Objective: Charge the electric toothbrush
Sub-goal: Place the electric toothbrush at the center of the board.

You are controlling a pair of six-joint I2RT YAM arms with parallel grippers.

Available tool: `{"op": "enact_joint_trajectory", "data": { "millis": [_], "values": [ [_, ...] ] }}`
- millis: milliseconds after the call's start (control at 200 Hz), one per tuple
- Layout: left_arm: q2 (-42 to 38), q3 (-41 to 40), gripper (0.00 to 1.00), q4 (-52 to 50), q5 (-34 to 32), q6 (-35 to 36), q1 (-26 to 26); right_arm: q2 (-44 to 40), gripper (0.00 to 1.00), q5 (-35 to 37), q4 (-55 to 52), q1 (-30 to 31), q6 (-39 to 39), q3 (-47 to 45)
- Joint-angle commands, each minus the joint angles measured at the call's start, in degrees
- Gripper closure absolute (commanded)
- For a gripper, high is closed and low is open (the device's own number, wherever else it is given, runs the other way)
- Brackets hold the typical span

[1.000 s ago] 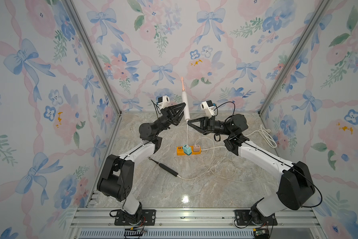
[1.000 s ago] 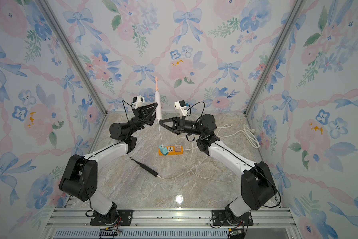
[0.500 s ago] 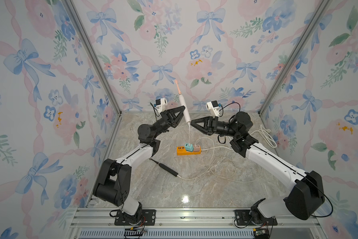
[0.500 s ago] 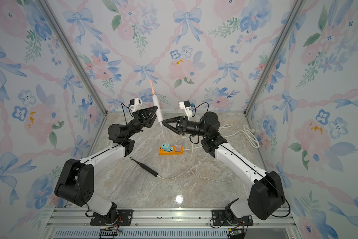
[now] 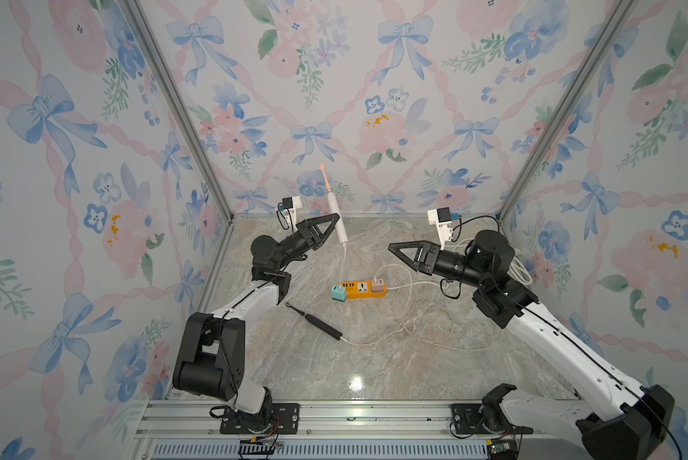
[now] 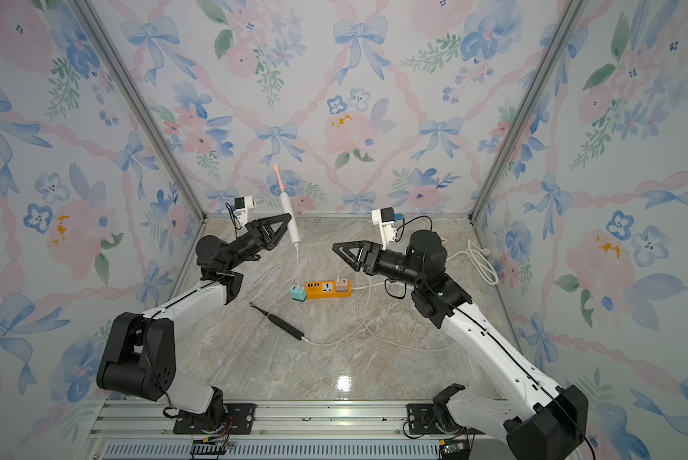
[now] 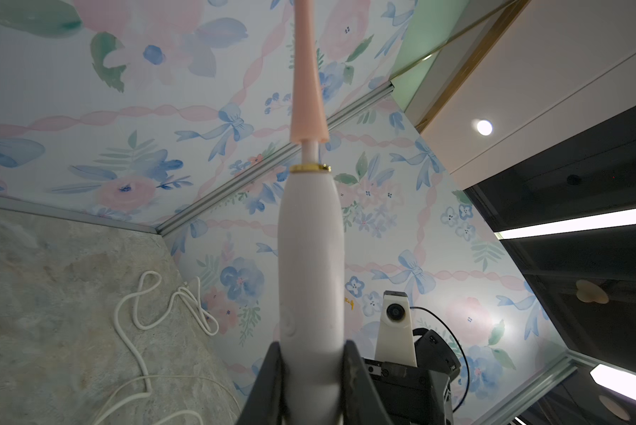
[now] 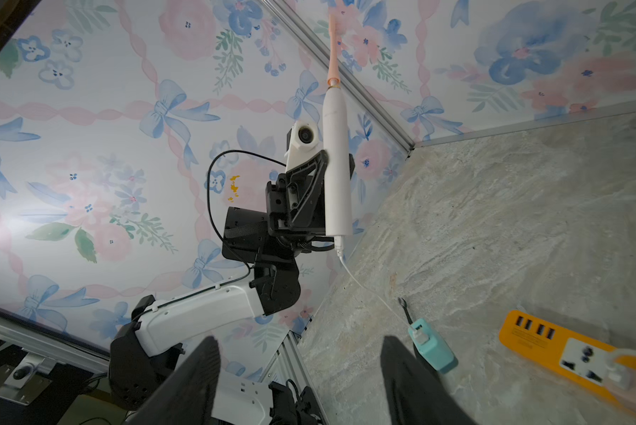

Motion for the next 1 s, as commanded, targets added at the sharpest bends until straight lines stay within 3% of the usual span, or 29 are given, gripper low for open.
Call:
{"op": "enact_joint_trajectory", "data": {
  "millis": [0, 195, 490, 655, 880, 995],
  "values": [
    [-0.6, -1.5, 1.00, -6.5, -2.7, 7.5, 3.2, 0.3, 0.30, 4.6, -10.6, 0.1, -7.0, 2.1],
    [1.9, -2.4, 1.00, -23.7, -10.7, 15.5, 6.5, 0.8, 0.29, 6.0, -10.6, 0.4, -6.4, 1.6],
    [2.2, -3.5, 1.00, -42.3, -32.3, 32.7, 7.8, 4.6, 0.30, 9.8, -21.1, 2.2, -10.1, 7.0],
    [2.5, -7.0, 1.00, -46.2, -37.5, 32.4, 8.3, 9.4, 0.30, 14.5, -27.3, 6.4, -15.6, 12.2],
    [-0.2, -14.4, 1.00, -47.9, -46.6, 29.1, 10.8, 13.2, 0.32, 20.6, -30.9, 8.6, -14.6, 16.0],
    [0.1, -16.6, 0.88, -48.2, -47.4, 27.9, 11.7, 14.4, 0.32, 23.1, -31.1, 9.5, -13.3, 16.9]
  ]
}}
